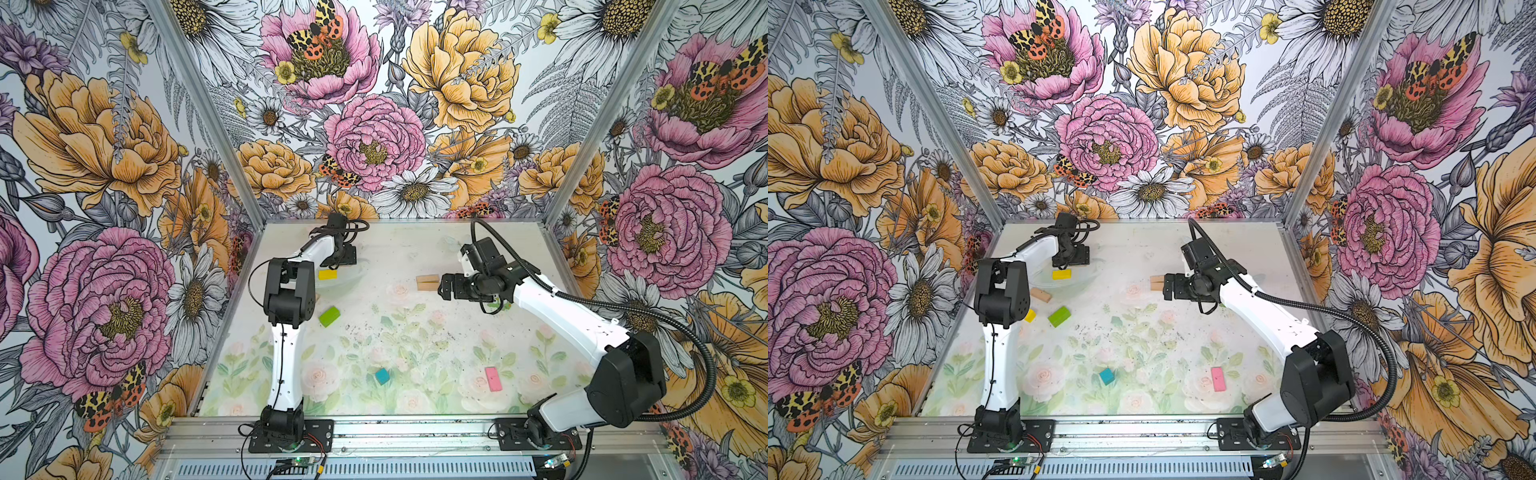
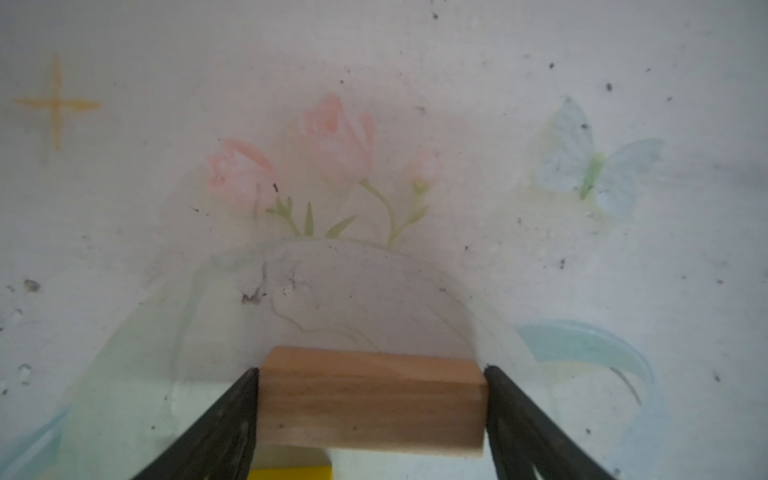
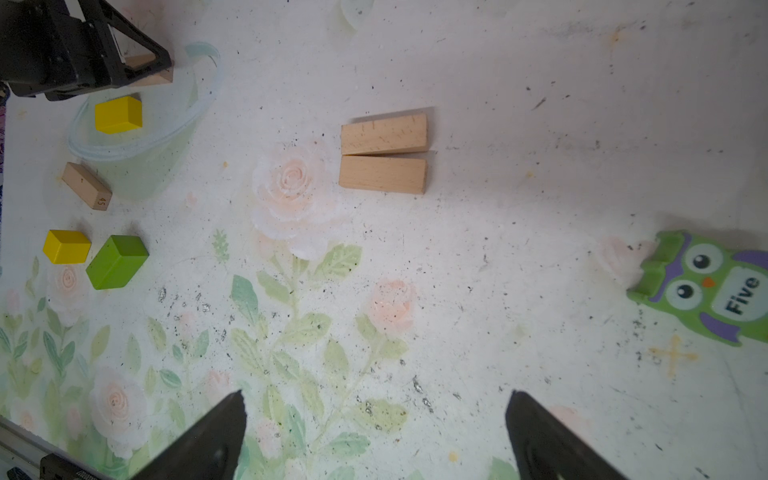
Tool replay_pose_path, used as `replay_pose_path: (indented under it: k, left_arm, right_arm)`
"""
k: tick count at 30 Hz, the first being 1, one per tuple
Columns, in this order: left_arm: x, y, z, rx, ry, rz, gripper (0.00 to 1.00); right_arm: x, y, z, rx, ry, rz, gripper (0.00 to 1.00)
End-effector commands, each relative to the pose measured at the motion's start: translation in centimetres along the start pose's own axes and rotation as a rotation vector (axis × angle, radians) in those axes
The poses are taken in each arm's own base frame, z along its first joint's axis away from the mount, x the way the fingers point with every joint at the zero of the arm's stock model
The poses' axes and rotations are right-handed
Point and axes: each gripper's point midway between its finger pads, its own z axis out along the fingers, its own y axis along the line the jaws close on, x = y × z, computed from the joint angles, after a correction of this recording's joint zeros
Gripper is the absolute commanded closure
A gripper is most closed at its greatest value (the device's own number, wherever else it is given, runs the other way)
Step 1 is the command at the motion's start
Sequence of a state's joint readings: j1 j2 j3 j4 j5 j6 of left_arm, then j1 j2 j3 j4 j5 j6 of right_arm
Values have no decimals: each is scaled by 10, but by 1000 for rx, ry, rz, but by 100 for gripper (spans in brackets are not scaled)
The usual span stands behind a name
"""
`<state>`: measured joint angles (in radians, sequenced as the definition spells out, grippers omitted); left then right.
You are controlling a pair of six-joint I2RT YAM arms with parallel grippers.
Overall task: Build the wood block tower
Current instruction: 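Lower the left gripper onto the wood bar on the plastic lid and close, then lift the wood bar with the left gripper and carry it toward the paired bars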
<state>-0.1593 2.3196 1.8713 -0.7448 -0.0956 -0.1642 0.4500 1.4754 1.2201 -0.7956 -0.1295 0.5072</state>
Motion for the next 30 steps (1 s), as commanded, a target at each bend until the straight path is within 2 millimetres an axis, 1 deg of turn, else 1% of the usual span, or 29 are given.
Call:
replay_pose_path:
  k: [1,6,9,13,18,22,28,30]
  left_arm:
    - [-2,-4,5,5,3,18,18]
    - [0,-4,5,8,9,17,31]
    - [1,-5,4,9,11,17,32]
    - [1,-9,-2,11,6,22,33]
    - [-6,-20,-23,31,-28,14,34]
    - [-6,-32,-41,42,-51,21,34]
    - [9,-51,-69,51,-65,31,35]
    - [17,-57,-80,52,-71,41,35]
  right_arm:
    - [-5,1,-2,-11,-12,18,0]
    - [-4,0,-2,-7,-12,21,0]
    - [-3,-1,0,-5,-6,21,0]
    - [-2,-2,1,0,-4,23,0]
    - [-3,-1,0,-2,-11,26,0]
    - [-2,-4,2,5,-10,27,0]
    - [4,-10,13,25,9,35,0]
    - [6,-11,19,28,17,39,2]
